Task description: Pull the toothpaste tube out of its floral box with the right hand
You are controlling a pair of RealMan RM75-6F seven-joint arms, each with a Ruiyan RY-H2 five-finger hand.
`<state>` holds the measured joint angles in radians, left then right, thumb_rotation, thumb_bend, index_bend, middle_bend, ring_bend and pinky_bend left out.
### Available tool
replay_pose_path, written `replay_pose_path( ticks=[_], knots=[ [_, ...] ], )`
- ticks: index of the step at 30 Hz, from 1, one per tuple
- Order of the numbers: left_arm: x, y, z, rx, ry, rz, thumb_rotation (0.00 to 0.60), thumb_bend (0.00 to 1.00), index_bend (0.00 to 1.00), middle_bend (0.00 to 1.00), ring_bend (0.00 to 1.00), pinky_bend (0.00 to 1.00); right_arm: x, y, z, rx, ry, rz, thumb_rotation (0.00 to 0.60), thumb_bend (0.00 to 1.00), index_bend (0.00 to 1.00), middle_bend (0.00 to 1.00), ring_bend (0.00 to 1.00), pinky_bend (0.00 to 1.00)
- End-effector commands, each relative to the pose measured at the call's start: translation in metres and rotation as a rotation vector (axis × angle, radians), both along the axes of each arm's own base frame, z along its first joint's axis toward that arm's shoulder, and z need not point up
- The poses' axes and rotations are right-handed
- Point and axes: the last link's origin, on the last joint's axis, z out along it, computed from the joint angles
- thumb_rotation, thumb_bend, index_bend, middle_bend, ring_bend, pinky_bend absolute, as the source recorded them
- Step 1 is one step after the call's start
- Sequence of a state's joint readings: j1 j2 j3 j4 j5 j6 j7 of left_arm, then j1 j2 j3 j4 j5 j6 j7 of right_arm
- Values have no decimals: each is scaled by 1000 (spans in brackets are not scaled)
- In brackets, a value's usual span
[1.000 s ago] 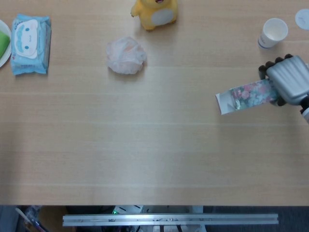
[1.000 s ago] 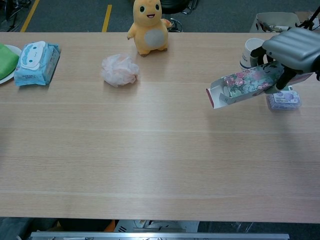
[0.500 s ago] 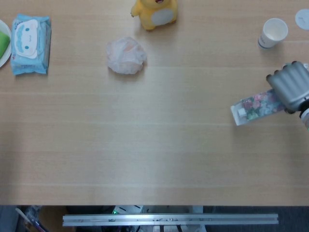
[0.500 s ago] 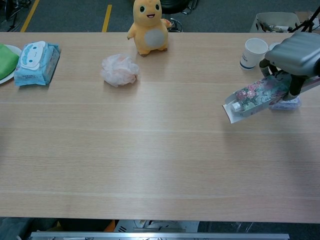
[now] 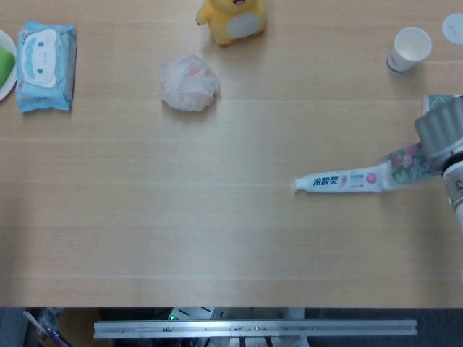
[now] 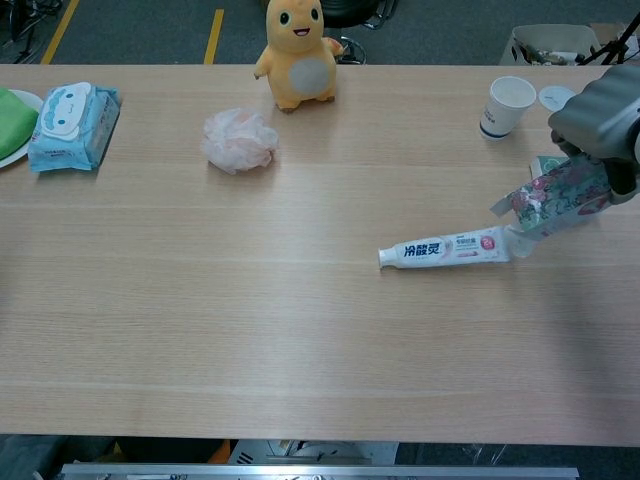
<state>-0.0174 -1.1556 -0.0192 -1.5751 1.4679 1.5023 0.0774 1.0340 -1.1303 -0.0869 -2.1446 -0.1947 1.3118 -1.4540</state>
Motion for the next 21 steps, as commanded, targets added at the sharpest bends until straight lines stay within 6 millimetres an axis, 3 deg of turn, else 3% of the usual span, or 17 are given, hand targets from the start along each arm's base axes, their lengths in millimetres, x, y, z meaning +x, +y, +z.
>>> replay_pose_path(
  ticks=[1,8,11,12,16,18,21],
  knots=[
    [0,0,0,0,1,-1,600,68,491,369,372,529,-1,-1,0,-10,0,-3,600,94,650,627,493,444],
    [2,1,-2,-3,0,-4,600,67,491,369,372,529,-5,-3,4,-57,-64,28,600,95,650,627,493,444],
    [2,1,-2,-4,0,-3,600,67,491,369,372,529,-9,-2,0,-74,-189,56,600,86,624,581,460,446],
    [2,1,-2,-4,1,-2,600,67,491,369,372,529,-12,-1,-2,-72,-248,56,600,60,561,522,412,440],
    [2,1,-2,-5,2,0,600,67,491,369,372,529,-22,4,-8,-29,-401,15,600,0,94,182,123,336],
    [2,1,-2,-4,3,0,600,68,491,369,372,529,-24,3,-9,-17,-461,14,600,0,8,92,57,301],
    [2,1,-3,-4,2,1,600,68,491,369,372,529,-25,1,-11,-13,-541,47,600,0,0,48,30,291]
  ],
)
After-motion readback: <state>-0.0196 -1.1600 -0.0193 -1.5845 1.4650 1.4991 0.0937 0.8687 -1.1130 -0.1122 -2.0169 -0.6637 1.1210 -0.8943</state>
